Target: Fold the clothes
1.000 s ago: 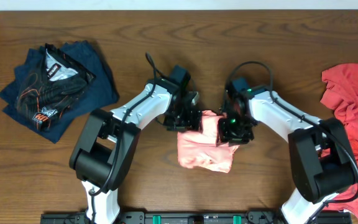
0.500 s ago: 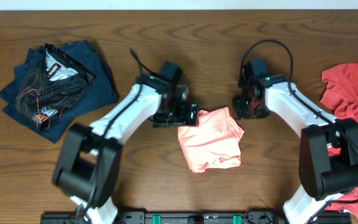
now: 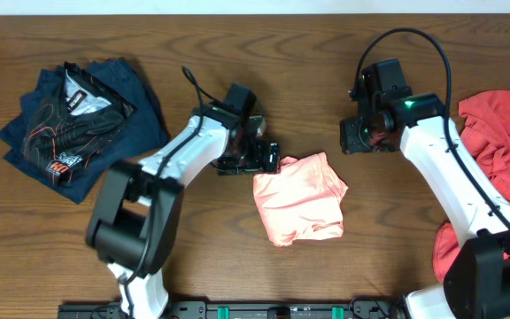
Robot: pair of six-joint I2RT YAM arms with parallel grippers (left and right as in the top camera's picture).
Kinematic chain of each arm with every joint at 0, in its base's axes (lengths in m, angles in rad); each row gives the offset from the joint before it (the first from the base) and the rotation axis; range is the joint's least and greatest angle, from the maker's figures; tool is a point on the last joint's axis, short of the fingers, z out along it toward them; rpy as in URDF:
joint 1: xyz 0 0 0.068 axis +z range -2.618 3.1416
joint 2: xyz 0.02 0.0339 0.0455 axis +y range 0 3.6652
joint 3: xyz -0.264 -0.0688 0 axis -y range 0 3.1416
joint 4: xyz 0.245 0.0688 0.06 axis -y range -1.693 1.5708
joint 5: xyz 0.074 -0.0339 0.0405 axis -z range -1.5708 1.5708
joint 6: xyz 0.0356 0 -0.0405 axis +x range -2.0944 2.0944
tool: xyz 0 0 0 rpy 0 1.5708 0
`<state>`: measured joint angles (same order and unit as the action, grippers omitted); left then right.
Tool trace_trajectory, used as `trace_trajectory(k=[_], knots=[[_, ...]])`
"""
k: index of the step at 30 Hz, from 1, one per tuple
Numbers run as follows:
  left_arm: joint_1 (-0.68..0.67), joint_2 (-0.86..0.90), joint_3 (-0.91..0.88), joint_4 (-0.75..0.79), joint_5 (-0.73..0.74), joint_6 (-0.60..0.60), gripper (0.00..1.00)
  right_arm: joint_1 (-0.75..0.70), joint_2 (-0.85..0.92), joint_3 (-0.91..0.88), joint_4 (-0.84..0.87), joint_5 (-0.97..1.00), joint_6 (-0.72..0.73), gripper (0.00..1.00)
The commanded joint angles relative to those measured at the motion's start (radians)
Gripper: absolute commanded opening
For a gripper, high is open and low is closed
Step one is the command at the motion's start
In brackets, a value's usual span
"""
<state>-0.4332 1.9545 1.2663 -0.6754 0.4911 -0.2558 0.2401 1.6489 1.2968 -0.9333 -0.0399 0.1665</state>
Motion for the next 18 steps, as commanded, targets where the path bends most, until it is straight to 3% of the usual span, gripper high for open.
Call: trace_trajectory(k=[1,4,9,10,12,13,18], knots=[[-0.007,0.060,-0.014,0.004,0.161,0.071,0.98,-0.002,-0.005,0.011,-0.010,0.022,-0.014,0.59],[-0.031,0.079,-0.015,0.003,0.206,0.103,0.96,-0.002,-0.005,0.011,-0.013,0.040,-0.014,0.59],[-0.080,0.079,-0.015,0.006,0.205,0.111,0.68,-0.002,-0.005,0.011,-0.013,0.040,-0.014,0.59],[-0.087,0.079,-0.015,0.005,0.205,0.120,0.59,-0.002,-0.005,0.011,-0.014,0.040,-0.014,0.59],[-0.095,0.077,-0.014,0.004,0.205,0.152,0.30,-0.002,-0.005,0.011,-0.014,0.040,-0.014,0.59],[-0.089,0.076,-0.012,0.004,0.204,0.168,0.06,-0.002,-0.006,0.011,-0.014,0.040,-0.014,0.59],[0.003,0.042,0.034,-0.039,0.082,0.169,0.06,-0.002,-0.008,0.011,-0.029,0.046,-0.014,0.59]])
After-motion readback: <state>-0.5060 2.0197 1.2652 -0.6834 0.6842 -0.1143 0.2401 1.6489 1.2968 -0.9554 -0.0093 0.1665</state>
